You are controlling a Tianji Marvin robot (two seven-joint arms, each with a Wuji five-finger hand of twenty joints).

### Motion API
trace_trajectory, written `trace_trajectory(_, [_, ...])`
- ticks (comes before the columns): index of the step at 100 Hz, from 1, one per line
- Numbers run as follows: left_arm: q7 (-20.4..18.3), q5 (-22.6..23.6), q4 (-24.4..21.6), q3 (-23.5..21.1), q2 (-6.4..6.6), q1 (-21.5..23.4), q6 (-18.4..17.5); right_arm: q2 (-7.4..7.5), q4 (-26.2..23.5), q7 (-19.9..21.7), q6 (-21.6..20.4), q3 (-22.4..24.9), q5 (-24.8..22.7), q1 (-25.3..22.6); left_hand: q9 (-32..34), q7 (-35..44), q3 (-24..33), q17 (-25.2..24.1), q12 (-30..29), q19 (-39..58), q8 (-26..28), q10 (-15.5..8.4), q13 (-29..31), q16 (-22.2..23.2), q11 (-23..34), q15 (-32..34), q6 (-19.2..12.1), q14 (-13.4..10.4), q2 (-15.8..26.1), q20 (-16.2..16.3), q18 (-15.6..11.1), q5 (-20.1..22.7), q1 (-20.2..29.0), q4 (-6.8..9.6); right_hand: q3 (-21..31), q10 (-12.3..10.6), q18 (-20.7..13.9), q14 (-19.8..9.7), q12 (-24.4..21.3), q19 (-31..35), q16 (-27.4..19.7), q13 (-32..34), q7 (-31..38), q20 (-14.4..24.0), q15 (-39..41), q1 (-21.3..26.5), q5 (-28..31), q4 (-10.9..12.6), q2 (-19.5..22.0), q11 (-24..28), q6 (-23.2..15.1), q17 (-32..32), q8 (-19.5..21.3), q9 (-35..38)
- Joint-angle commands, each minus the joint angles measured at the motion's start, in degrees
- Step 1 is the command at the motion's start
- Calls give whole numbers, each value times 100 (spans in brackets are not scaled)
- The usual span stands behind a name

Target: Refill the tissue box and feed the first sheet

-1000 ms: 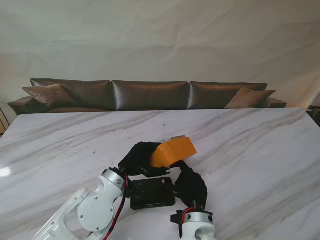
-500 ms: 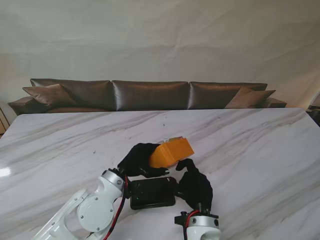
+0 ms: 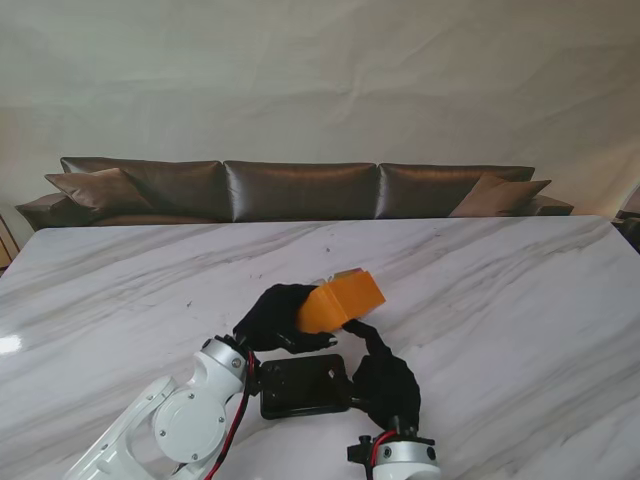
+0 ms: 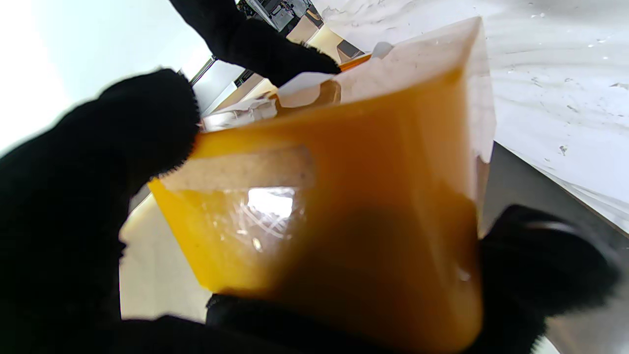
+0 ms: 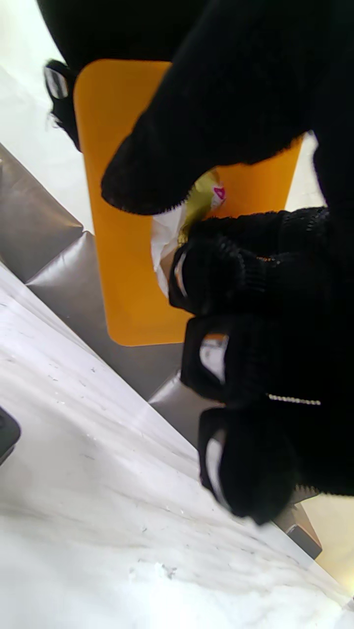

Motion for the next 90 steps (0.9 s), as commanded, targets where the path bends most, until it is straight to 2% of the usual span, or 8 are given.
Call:
trace_trajectory(1, [-69, -16, -50, 16, -12, 32, 2, 16, -35, 145, 22, -19, 19, -37, 679, 650, 1128, 108, 379, 606, 273, -41, 564, 338, 1009, 995, -405, -104, 1127, -40, -2102, 620, 1075, 929, 158, 53, -138, -209, 129, 479, 102, 154, -314, -50, 443, 86, -347, 54, -193, 0, -563, 190, -84, 305])
trace_trajectory(41, [-122, 2, -161, 26, 6, 75, 19, -11, 77, 208, 137, -147, 90, 127, 677, 650, 1129, 108, 381, 595, 274, -41, 565, 340, 1008, 993, -405, -104, 1134, -60, -2105, 620, 1074, 929, 177, 72, -135, -199, 120, 479, 101, 155, -371, -51, 439, 66, -321, 69, -182, -24, -568, 211, -190, 321])
trace_trajectory(59, [-159, 11, -214, 14, 19, 114, 35, -45, 210, 202, 193, -213, 148, 274, 672, 648, 1127, 108, 382, 599, 276, -42, 564, 339, 1007, 988, -405, -105, 1134, -66, -2103, 612, 1075, 929, 188, 69, -158, -221, 124, 482, 112, 157, -300, -53, 460, 3, -112, 82, -77, -24, -590, 226, -192, 325])
trace_trajectory(66, [-168, 19, -223, 8, 22, 121, 37, -67, 278, 160, 194, -241, 171, 328, 670, 647, 1124, 108, 383, 599, 277, -44, 564, 339, 1007, 986, -405, -105, 1134, -67, -2103, 609, 1078, 928, 194, 91, -152, -217, 128, 494, 122, 158, -184, -50, 482, -24, 122, 87, -10, -15, -582, 244, -153, 343])
trace_trajectory(77, [-188, 29, -258, -1, 28, 138, 67, -99, 382, 54, 197, -280, 165, 408, 670, 646, 1122, 108, 385, 601, 280, -45, 564, 340, 1007, 985, -407, -105, 1137, -70, -2103, 606, 1075, 926, 195, 116, -104, -198, 125, 519, 138, 155, 247, -45, 522, -71, 969, 107, 212, -13, -465, 271, 19, 405])
trace_trajectory(90, [-211, 15, -250, -8, 33, 146, 70, -74, 506, -24, 279, -290, -107, 507, 670, 644, 1119, 108, 386, 602, 283, -45, 564, 340, 1007, 982, -407, -105, 1134, -73, -2103, 606, 1073, 925, 192, 127, -71, -200, 120, 526, 147, 156, 466, -48, 550, -136, 1622, 135, 419, -20, -743, 274, 126, 456])
